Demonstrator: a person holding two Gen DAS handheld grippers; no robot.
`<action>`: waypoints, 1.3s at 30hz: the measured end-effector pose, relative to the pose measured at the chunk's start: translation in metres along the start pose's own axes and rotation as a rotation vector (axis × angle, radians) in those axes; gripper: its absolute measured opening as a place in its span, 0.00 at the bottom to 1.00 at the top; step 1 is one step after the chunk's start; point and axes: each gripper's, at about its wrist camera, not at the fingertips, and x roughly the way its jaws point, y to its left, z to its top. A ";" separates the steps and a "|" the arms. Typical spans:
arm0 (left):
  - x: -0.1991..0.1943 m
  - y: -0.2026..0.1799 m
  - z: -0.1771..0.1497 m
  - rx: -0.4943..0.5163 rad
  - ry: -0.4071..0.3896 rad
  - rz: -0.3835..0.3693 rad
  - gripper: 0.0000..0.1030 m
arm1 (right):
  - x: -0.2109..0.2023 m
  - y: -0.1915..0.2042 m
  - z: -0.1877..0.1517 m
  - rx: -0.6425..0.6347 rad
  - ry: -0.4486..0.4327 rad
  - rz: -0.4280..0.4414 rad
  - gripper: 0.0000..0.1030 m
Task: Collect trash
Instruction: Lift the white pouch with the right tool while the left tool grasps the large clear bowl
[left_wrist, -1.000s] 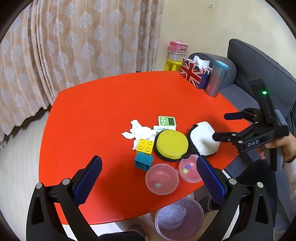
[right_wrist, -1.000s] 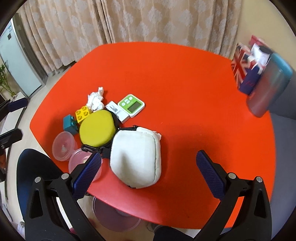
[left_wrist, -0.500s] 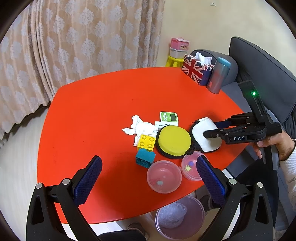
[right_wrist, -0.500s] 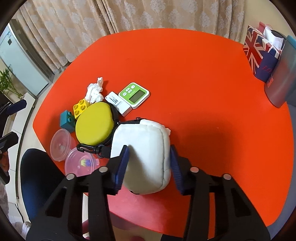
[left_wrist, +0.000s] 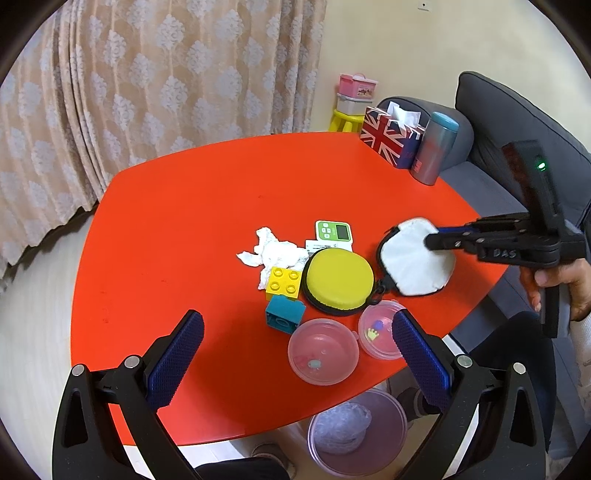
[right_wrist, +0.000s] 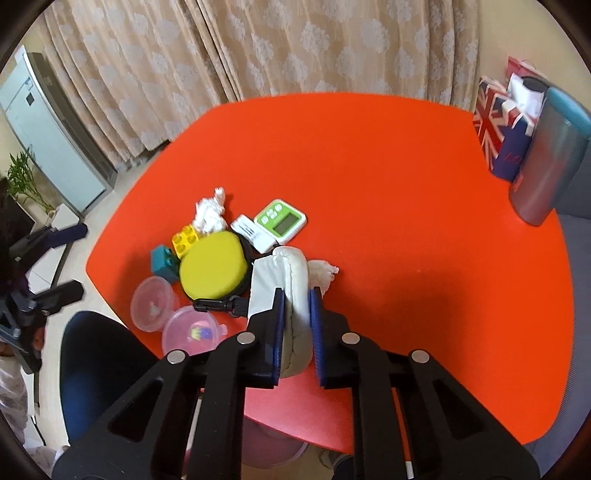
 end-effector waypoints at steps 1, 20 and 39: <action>0.001 0.000 0.000 0.001 0.001 0.000 0.95 | -0.003 0.001 0.000 -0.001 -0.009 -0.002 0.13; 0.045 -0.006 -0.015 0.072 0.164 -0.014 0.95 | -0.038 0.005 0.009 0.008 -0.085 -0.065 0.13; 0.084 -0.006 -0.021 0.086 0.233 -0.067 0.80 | -0.034 -0.001 0.008 0.017 -0.071 -0.065 0.13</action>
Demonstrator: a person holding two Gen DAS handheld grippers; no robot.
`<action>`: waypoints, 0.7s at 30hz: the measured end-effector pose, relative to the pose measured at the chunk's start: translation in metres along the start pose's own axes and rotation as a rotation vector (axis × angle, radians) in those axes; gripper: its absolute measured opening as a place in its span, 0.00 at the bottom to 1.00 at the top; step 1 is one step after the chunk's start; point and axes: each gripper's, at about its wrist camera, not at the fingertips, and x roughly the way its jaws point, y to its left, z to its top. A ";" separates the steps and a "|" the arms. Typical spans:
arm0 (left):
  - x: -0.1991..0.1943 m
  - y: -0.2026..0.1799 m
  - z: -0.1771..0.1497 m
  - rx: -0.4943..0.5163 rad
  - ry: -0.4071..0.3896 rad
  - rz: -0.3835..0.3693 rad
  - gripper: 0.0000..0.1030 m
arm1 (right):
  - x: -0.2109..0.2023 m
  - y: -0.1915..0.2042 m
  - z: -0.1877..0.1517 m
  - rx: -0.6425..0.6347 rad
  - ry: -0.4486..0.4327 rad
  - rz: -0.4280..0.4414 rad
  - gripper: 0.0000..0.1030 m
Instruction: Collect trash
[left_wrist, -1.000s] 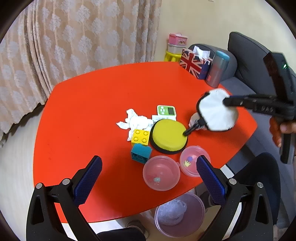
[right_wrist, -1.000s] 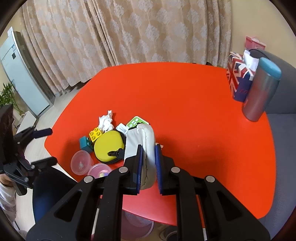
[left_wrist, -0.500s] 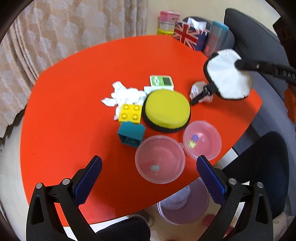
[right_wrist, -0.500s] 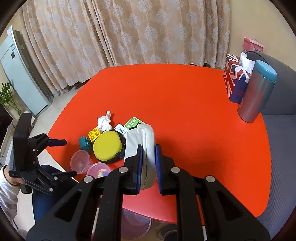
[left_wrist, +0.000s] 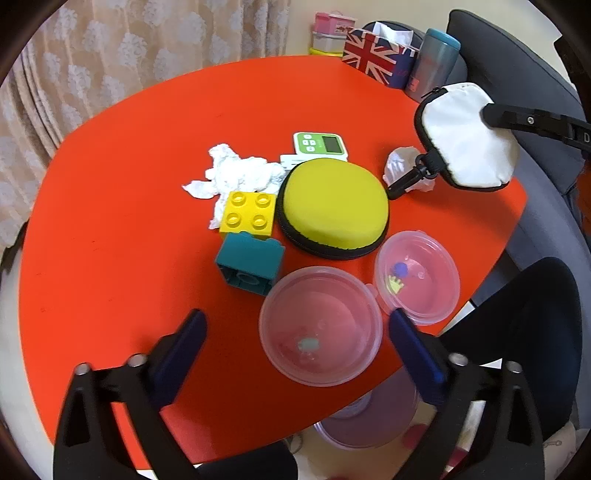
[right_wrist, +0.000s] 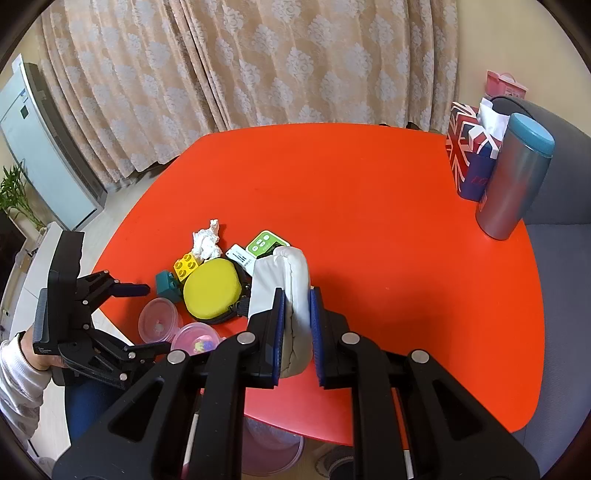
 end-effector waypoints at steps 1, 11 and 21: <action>0.001 0.000 0.000 0.001 0.006 -0.006 0.72 | 0.000 0.000 0.000 0.001 0.000 0.000 0.13; -0.014 -0.003 -0.004 -0.004 -0.043 -0.007 0.57 | -0.002 0.000 -0.003 0.000 -0.010 -0.002 0.13; -0.058 -0.011 -0.007 -0.008 -0.139 -0.005 0.57 | -0.024 0.006 -0.013 -0.010 -0.046 -0.004 0.13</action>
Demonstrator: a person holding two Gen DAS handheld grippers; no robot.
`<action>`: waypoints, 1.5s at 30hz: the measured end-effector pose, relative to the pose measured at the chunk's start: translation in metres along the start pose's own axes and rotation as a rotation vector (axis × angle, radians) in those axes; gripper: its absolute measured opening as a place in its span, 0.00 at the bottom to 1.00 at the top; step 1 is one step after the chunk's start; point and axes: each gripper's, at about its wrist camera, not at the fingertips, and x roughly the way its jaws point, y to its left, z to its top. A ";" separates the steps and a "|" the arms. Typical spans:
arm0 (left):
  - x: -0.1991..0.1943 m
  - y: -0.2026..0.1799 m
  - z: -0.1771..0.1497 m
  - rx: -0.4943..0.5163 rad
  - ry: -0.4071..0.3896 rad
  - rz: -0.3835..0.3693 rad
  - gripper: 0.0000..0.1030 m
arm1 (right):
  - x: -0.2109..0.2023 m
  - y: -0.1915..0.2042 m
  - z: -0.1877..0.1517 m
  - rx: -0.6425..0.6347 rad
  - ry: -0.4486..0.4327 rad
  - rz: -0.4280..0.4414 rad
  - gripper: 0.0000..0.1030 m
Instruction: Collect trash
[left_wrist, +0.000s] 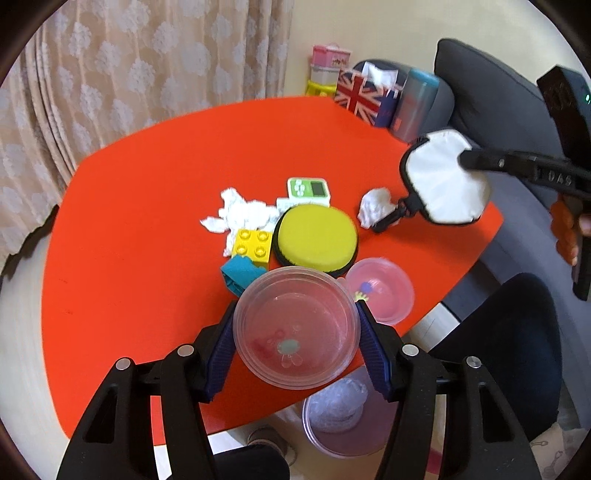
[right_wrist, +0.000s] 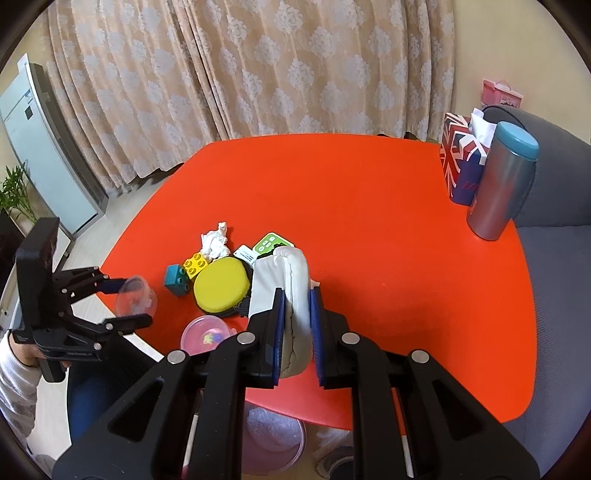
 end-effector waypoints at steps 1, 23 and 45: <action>-0.005 -0.001 -0.001 0.002 -0.010 -0.001 0.57 | -0.002 0.001 -0.001 -0.002 -0.002 0.000 0.13; -0.041 -0.048 -0.048 0.044 -0.034 -0.083 0.57 | -0.055 0.050 -0.071 -0.067 -0.018 0.050 0.13; -0.032 -0.075 -0.075 0.052 -0.045 -0.107 0.93 | -0.063 0.049 -0.113 -0.046 -0.010 0.040 0.13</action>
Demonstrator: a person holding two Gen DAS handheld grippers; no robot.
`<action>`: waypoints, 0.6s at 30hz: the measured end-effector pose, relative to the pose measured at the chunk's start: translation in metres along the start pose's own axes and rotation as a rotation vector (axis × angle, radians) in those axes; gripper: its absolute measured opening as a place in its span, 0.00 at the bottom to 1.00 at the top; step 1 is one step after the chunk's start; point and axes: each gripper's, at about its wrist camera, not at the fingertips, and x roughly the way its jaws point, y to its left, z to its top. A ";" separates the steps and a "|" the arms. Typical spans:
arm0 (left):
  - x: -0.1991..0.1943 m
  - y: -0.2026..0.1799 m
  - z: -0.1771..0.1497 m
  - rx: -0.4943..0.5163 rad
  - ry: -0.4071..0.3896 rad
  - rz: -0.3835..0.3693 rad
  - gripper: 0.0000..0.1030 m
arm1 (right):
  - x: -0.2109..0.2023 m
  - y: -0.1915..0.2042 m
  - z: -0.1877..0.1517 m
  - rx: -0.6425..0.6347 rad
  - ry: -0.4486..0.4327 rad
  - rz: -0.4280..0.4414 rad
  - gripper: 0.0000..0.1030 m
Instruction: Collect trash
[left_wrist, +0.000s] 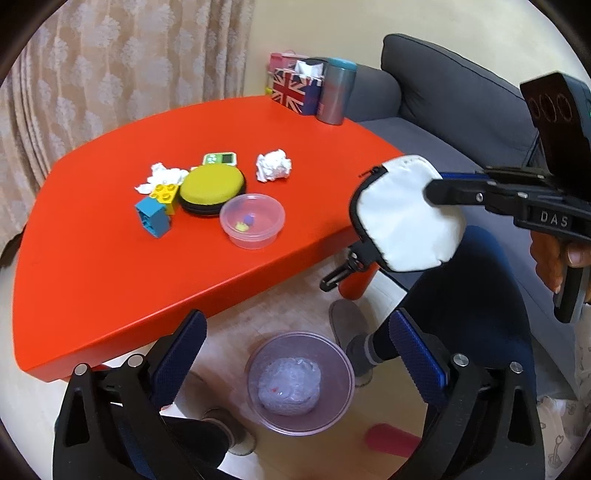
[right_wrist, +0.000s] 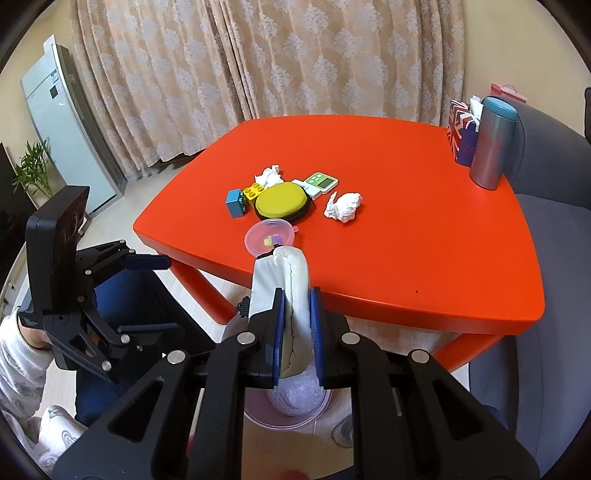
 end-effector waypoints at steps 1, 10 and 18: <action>-0.001 0.001 0.000 -0.005 -0.002 0.002 0.93 | 0.000 0.000 0.000 -0.001 0.002 0.000 0.13; -0.014 0.009 0.001 -0.029 -0.030 0.029 0.93 | 0.001 0.004 -0.005 -0.010 0.017 0.010 0.13; -0.031 0.021 -0.004 -0.061 -0.062 0.057 0.93 | 0.015 0.014 -0.012 -0.039 0.065 0.035 0.13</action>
